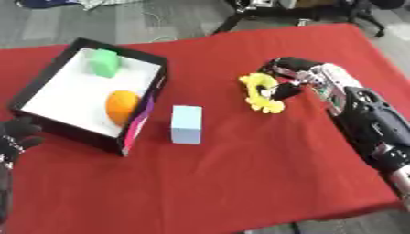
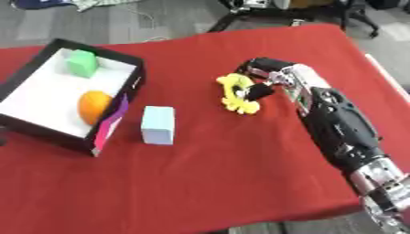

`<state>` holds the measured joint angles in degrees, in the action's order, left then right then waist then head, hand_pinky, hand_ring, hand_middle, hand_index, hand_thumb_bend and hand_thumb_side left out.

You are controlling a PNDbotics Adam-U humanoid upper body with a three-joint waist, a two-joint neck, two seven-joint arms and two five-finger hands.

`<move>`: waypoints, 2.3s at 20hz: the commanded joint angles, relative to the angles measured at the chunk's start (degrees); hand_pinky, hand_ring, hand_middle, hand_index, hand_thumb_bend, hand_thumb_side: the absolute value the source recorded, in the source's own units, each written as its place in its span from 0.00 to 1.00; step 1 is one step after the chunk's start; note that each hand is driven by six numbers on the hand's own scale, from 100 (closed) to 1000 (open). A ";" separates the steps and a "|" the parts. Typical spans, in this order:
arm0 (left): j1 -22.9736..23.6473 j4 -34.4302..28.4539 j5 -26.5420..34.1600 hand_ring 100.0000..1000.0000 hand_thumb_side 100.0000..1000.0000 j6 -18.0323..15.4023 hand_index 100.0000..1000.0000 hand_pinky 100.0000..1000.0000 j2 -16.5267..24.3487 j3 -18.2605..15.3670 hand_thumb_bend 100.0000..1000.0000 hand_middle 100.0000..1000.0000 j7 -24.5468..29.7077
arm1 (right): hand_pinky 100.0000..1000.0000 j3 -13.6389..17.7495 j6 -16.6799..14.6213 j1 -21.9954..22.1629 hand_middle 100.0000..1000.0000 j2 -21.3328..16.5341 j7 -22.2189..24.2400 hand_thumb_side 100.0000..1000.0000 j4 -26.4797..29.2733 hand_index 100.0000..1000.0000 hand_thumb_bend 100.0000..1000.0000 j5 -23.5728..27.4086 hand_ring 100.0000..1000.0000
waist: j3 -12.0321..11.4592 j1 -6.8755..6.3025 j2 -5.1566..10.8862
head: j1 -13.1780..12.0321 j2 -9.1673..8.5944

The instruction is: Pick up objects on the table and place them in the box.

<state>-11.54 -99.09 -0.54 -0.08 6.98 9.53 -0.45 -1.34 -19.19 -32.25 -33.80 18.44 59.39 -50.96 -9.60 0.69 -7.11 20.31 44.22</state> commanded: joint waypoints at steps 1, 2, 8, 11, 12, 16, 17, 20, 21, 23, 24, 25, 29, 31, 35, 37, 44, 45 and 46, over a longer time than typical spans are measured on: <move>-0.47 -1.12 -0.32 0.71 0.93 -0.07 0.70 0.71 0.34 -0.38 0.00 0.55 0.13 | 0.54 0.58 -0.27 -0.53 0.23 -1.37 -4.54 0.11 2.51 0.44 0.00 2.34 0.29 | 0.02 -0.62 1.47 | 0.07 -0.10; -0.45 -1.12 -0.31 0.71 0.93 -0.06 0.70 0.71 0.35 -0.37 0.00 0.55 0.13 | 0.54 0.44 -0.57 -0.73 0.22 -1.50 -5.83 0.25 3.70 0.43 0.00 3.56 0.28 | 0.00 -0.60 1.50 | 0.11 -0.10; -0.32 -1.15 -0.20 0.71 0.93 -0.07 0.70 0.72 0.50 -0.25 0.00 0.55 0.23 | 0.55 -0.59 -1.23 -3.44 0.19 -1.97 -6.53 0.12 9.42 0.41 0.00 13.90 0.27 | -0.15 -0.48 1.71 | 0.32 -0.10; -0.35 -1.19 -0.12 0.71 0.93 -0.08 0.70 0.72 0.53 -0.08 0.00 0.55 0.41 | 0.56 -1.20 -1.08 -6.07 0.19 -1.65 -5.36 0.12 10.43 0.41 0.00 17.57 0.27 | -0.46 -0.43 1.75 | 0.55 -0.10; -0.46 -1.21 -0.08 0.71 0.93 -0.08 0.70 0.72 0.49 0.01 0.00 0.55 0.48 | 0.56 -1.43 -0.98 -7.15 0.18 -1.28 -5.12 0.13 10.28 0.41 0.00 18.34 0.27 | -0.68 -0.44 1.69 | 0.73 -0.10; -1.17 -1.33 0.17 0.71 0.93 -0.07 0.70 0.72 0.09 0.66 0.00 0.55 1.10 | 0.57 -2.46 -0.98 -11.45 0.18 1.48 -5.33 0.15 8.20 0.41 0.00 19.92 0.28 | -1.96 -0.53 1.27 | 1.92 -0.10; -1.41 -1.32 0.22 0.71 0.93 -0.04 0.70 0.72 -0.05 0.91 0.00 0.55 1.32 | 0.58 -2.73 -1.05 -12.54 0.18 2.38 -5.55 0.15 7.52 0.41 0.00 19.95 0.28 | -2.39 -0.54 1.11 | 2.28 -0.12; -2.34 -1.29 0.42 0.71 0.93 0.00 0.70 0.72 -0.50 1.95 0.00 0.55 2.26 | 0.58 -3.45 -1.45 -15.47 0.18 4.93 -6.39 0.17 5.55 0.42 0.00 19.63 0.28 | -4.16 -0.45 0.59 | 3.70 -0.50; -2.78 -1.26 0.49 0.71 0.93 0.03 0.70 0.72 -0.73 2.43 0.00 0.55 2.71 | 0.58 -3.68 -1.64 -16.37 0.19 5.82 -6.73 0.17 4.97 0.42 0.00 19.52 0.29 | -4.93 -0.39 0.39 | 4.26 -0.73; -3.73 -1.20 0.65 0.71 0.93 0.05 0.70 0.72 -1.16 3.39 0.00 0.55 3.66 | 0.60 -4.06 -2.04 -17.86 0.19 7.55 -7.28 0.18 3.98 0.43 0.00 19.45 0.29 | -6.57 -0.18 -0.06 | 5.47 -1.21; -4.16 -1.16 0.73 0.71 0.93 0.05 0.70 0.72 -1.35 3.80 0.00 0.55 4.09 | 0.61 -4.23 -2.28 -18.46 0.20 8.34 -7.42 0.19 3.49 0.43 0.00 19.45 0.30 | -7.31 -0.07 -0.27 | 6.03 -1.46; -4.59 -1.09 0.79 0.71 0.93 0.07 0.70 0.72 -1.53 4.17 0.00 0.55 4.48 | 0.61 -4.32 -2.50 -19.01 0.20 9.17 -7.60 0.20 2.96 0.43 0.00 19.51 0.30 | -8.03 0.05 -0.50 | 6.53 -1.73; -6.11 -0.74 0.82 0.71 0.93 0.13 0.70 0.72 -2.23 5.20 0.00 0.55 5.63 | 0.71 -4.05 -2.70 -20.61 0.25 13.18 -9.14 0.23 0.00 0.49 0.00 19.57 0.35 | -10.42 0.51 -1.50 | 8.65 -2.77; -6.58 -0.55 0.78 0.71 0.93 0.14 0.70 0.72 -2.50 5.53 0.00 0.55 6.00 | 0.78 -3.92 -3.01 -20.99 0.29 14.92 -10.13 0.23 -1.51 0.54 0.00 19.36 0.39 | -11.12 0.66 -1.83 | 9.42 -2.98; -7.09 -0.32 0.80 0.71 0.93 0.12 0.70 0.72 -2.81 5.97 0.00 0.55 6.49 | 1.00 -4.47 -3.98 -20.84 0.73 17.59 -10.51 0.20 -4.14 0.89 0.00 18.91 0.77 | -11.73 0.82 -2.25 | 10.14 -3.35; -7.16 -0.29 0.85 0.71 0.93 0.09 0.70 0.72 -2.83 6.12 0.00 0.55 6.68 | 1.00 -4.79 -5.19 -20.78 0.85 18.10 -9.79 0.50 -4.29 0.96 0.00 18.64 0.92 | -11.75 0.85 -2.31 | 10.17 -3.45; -7.12 -0.43 1.09 0.72 0.93 0.09 0.70 0.72 -2.70 6.17 0.00 0.55 6.82 | 1.00 -5.73 -7.73 -20.11 0.90 18.02 -9.59 0.59 -1.51 0.95 0.00 18.52 0.94 | -11.26 0.73 -2.09 | 9.79 -3.60; -7.09 -0.46 1.11 0.72 0.93 0.10 0.70 0.72 -2.70 6.12 0.00 0.55 6.80 | 1.00 -5.96 -7.64 -19.99 0.90 17.80 -9.73 0.57 -0.92 0.95 0.00 18.81 0.94 | -11.08 0.67 -2.02 | 9.72 -3.59; -7.02 -0.49 1.13 0.72 0.93 0.09 0.70 0.72 -2.69 6.05 0.00 0.55 6.75 | 1.00 -6.21 -7.56 -19.84 0.90 17.52 -9.70 0.56 -0.30 0.95 0.00 19.15 0.94 | -10.90 0.62 -1.96 | 9.64 -3.57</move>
<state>-17.92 -98.83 0.38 0.15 4.38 15.62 6.17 -7.47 -26.71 -51.21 -15.34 9.01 57.21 -32.29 -20.39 1.00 -9.26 30.10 41.38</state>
